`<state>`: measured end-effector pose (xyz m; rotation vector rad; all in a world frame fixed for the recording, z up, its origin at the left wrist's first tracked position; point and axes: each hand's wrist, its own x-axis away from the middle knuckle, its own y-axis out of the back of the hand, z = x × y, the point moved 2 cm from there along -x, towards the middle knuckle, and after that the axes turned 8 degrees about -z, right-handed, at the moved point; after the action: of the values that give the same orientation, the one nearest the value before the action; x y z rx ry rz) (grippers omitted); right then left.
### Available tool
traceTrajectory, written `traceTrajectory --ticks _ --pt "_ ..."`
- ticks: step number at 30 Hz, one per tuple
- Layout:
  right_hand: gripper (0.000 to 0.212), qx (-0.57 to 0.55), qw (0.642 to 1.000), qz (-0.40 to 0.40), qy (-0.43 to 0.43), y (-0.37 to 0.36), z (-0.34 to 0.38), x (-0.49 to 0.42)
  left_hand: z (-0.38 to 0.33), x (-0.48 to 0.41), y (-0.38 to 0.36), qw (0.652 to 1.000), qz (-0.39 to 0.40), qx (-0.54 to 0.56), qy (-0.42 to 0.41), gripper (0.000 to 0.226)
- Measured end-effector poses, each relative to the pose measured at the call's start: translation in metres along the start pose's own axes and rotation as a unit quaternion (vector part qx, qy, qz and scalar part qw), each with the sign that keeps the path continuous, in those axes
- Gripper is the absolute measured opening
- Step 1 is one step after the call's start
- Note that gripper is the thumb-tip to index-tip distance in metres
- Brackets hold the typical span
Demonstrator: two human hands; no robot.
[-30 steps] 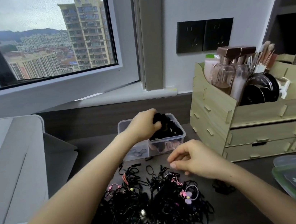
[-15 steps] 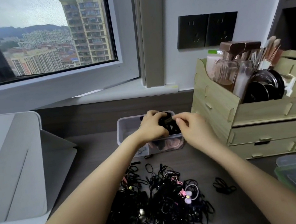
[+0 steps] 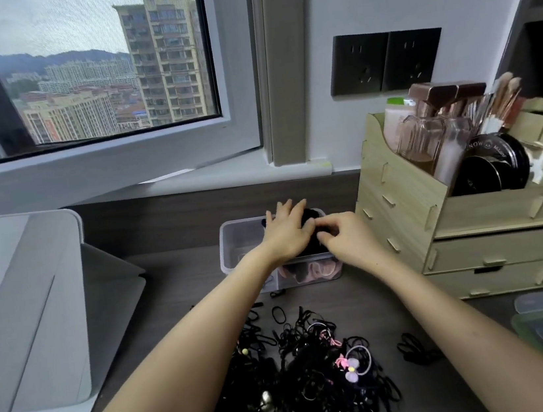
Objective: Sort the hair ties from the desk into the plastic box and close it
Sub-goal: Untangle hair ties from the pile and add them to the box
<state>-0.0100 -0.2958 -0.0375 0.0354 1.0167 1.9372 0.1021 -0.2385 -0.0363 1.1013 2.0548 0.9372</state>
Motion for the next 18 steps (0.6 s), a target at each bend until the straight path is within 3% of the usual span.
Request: traceTrajectory --ticks 2,5,8,11,16,18 --pt "0.035 -0.037 0.998 -0.050 -0.017 0.003 -0.005 -0.002 0.000 -0.004 -0.002 0.999 -0.008 -0.024 0.022 0.056" --pt "0.037 0.006 0.997 -0.078 0.015 0.006 -0.003 -0.010 0.001 -0.005 -0.005 0.996 -0.022 -0.058 0.062 0.061" --pt "0.045 0.107 0.990 0.051 0.074 -0.001 0.000 -0.021 0.001 -0.006 -0.009 0.994 -0.020 -0.026 0.109 0.064" --pt "0.052 0.189 0.965 0.162 0.078 -0.011 -0.008 -0.030 0.001 -0.010 -0.012 0.993 -0.037 0.008 0.111 0.063" --pt "0.044 0.286 0.934 0.203 0.061 -0.013 -0.010 -0.034 0.000 -0.009 -0.008 0.992 -0.031 0.077 0.097 0.055" --pt "0.041 0.304 0.924 0.228 0.046 -0.011 -0.006 -0.035 0.000 -0.007 -0.007 0.995 -0.004 0.052 0.090 0.051"
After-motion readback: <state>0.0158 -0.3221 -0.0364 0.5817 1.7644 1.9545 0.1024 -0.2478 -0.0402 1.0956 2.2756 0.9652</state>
